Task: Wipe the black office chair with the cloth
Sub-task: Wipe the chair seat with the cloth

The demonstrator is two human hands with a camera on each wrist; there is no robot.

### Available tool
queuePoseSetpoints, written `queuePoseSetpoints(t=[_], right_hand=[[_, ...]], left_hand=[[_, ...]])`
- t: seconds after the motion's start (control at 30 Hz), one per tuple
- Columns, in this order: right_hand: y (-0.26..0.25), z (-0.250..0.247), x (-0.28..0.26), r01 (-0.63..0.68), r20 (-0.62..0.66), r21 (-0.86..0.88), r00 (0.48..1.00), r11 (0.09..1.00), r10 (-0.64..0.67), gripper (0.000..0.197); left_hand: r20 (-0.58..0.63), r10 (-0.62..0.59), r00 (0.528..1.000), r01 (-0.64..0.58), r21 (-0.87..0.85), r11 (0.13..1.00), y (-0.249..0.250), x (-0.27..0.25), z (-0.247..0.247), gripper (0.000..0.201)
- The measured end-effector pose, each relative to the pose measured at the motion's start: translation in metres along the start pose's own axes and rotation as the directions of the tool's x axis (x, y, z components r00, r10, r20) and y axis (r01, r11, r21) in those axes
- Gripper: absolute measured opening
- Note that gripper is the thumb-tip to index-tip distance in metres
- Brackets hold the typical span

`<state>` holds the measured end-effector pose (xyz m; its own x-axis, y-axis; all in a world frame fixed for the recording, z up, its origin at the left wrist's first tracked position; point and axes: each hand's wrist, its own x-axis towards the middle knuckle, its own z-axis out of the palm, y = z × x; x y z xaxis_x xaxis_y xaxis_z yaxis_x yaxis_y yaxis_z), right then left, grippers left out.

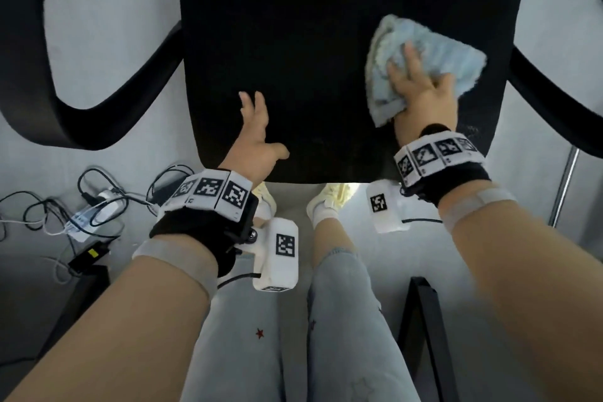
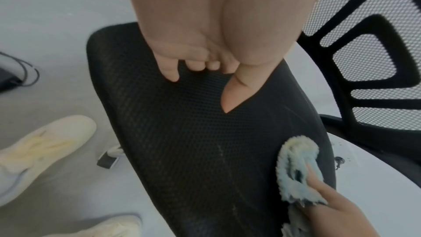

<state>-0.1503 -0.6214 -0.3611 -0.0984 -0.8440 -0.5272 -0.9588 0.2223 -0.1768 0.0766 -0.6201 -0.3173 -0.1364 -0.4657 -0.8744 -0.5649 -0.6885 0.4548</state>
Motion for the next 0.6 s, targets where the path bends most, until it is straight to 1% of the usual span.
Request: queuePoseSetpoints(t=[0.03, 0.07, 0.1, 0.13, 0.17, 0.2, 0.23, 0.27, 0.3, 0.33, 0.37, 0.4, 0.43, 0.47, 0.5, 0.53, 0.57, 0.6], right_hand=[[0.003, -0.002, 0.0, -0.105, -0.021, 0.048, 0.994, 0.993, 0.106, 0.075], [0.001, -0.001, -0.002, -0.129, -0.025, 0.064, 0.991, 0.99, 0.131, 0.077], [-0.005, 0.0, -0.007, -0.074, 0.002, 0.037, 0.997, 0.997, 0.074, 0.078], [-0.012, 0.003, -0.013, 0.043, 0.058, -0.005, 0.997, 0.999, -0.043, 0.076], [-0.019, 0.01, -0.021, 0.197, 0.12, -0.029, 0.974, 0.98, -0.192, 0.073], [-0.025, 0.017, -0.028, 0.359, 0.164, -0.044, 0.923, 0.932, -0.348, 0.068], [-0.03, 0.022, -0.034, 0.51, 0.186, -0.071, 0.851, 0.857, -0.491, 0.064], [-0.03, 0.027, -0.037, 0.634, 0.212, -0.12, 0.768, 0.764, -0.604, 0.06], [-0.024, 0.027, -0.034, 0.707, 0.244, -0.165, 0.705, 0.687, -0.666, 0.058], [-0.014, 0.026, -0.028, 0.722, 0.257, -0.193, 0.691, 0.664, -0.676, 0.057], [-0.001, 0.023, -0.022, 0.686, 0.216, -0.215, 0.727, 0.695, -0.652, 0.058], [0.012, 0.019, -0.017, 0.587, 0.113, -0.188, 0.81, 0.788, -0.576, 0.059], [0.025, 0.012, -0.013, 0.417, 0.013, -0.097, 0.908, 0.904, -0.418, 0.059], [0.034, 0.007, -0.01, 0.229, -0.057, 0.02, 0.972, 0.973, -0.227, 0.061], [0.039, 0.005, -0.009, 0.069, -0.084, 0.115, 0.995, 0.991, -0.06, 0.064], [0.037, 0.001, -0.009, -0.025, -0.08, 0.162, 0.996, 0.987, 0.038, 0.069], [0.03, -0.001, -0.01, -0.047, -0.041, 0.136, 0.998, 0.99, 0.053, 0.073], [0.019, 0.0, -0.012, 0.001, 0.016, 0.081, 1.0, 0.997, -0.002, 0.075]], left_hand=[[0.026, -0.017, 1.0, 0.017, 0.006, 1.0, 0.005, 0.002, 0.006, 0.09], [0.04, -0.036, 0.999, 0.036, 0.015, 0.999, 0.009, 0.003, 0.011, 0.089], [0.044, -0.053, 0.998, 0.052, 0.025, 0.998, 0.013, 0.004, 0.015, 0.088], [0.046, -0.063, 0.997, 0.061, 0.032, 0.998, 0.016, 0.004, 0.018, 0.088], [0.046, -0.07, 0.996, 0.068, 0.035, 0.997, 0.02, 0.005, 0.021, 0.087], [0.044, -0.077, 0.996, 0.075, 0.039, 0.996, 0.025, 0.005, 0.023, 0.087], [0.035, -0.084, 0.996, 0.083, 0.044, 0.996, 0.028, 0.005, 0.024, 0.086], [0.023, -0.096, 0.995, 0.095, 0.054, 0.994, 0.031, 0.005, 0.024, 0.085], [0.014, -0.111, 0.994, 0.11, 0.062, 0.992, 0.033, 0.006, 0.024, 0.085], [0.012, -0.123, 0.992, 0.122, 0.068, 0.99, 0.034, 0.006, 0.024, 0.086], [0.017, -0.133, 0.991, 0.131, 0.076, 0.988, 0.035, 0.007, 0.022, 0.087], [0.027, -0.146, 0.989, 0.143, 0.087, 0.986, 0.035, 0.008, 0.021, 0.089], [0.04, -0.163, 0.986, 0.158, 0.103, 0.982, 0.037, 0.01, 0.02, 0.09], [0.05, -0.182, 0.982, 0.175, 0.119, 0.977, 0.039, 0.012, 0.019, 0.091], [0.056, -0.198, 0.979, 0.19, 0.126, 0.974, 0.042, 0.014, 0.018, 0.092], [0.054, -0.207, 0.977, 0.199, 0.125, 0.972, 0.045, 0.016, 0.018, 0.091], [0.053, -0.206, 0.977, 0.199, 0.113, 0.974, 0.046, 0.018, 0.018, 0.09], [0.054, -0.196, 0.979, 0.19, 0.095, 0.977, 0.045, 0.018, 0.018, 0.088]])
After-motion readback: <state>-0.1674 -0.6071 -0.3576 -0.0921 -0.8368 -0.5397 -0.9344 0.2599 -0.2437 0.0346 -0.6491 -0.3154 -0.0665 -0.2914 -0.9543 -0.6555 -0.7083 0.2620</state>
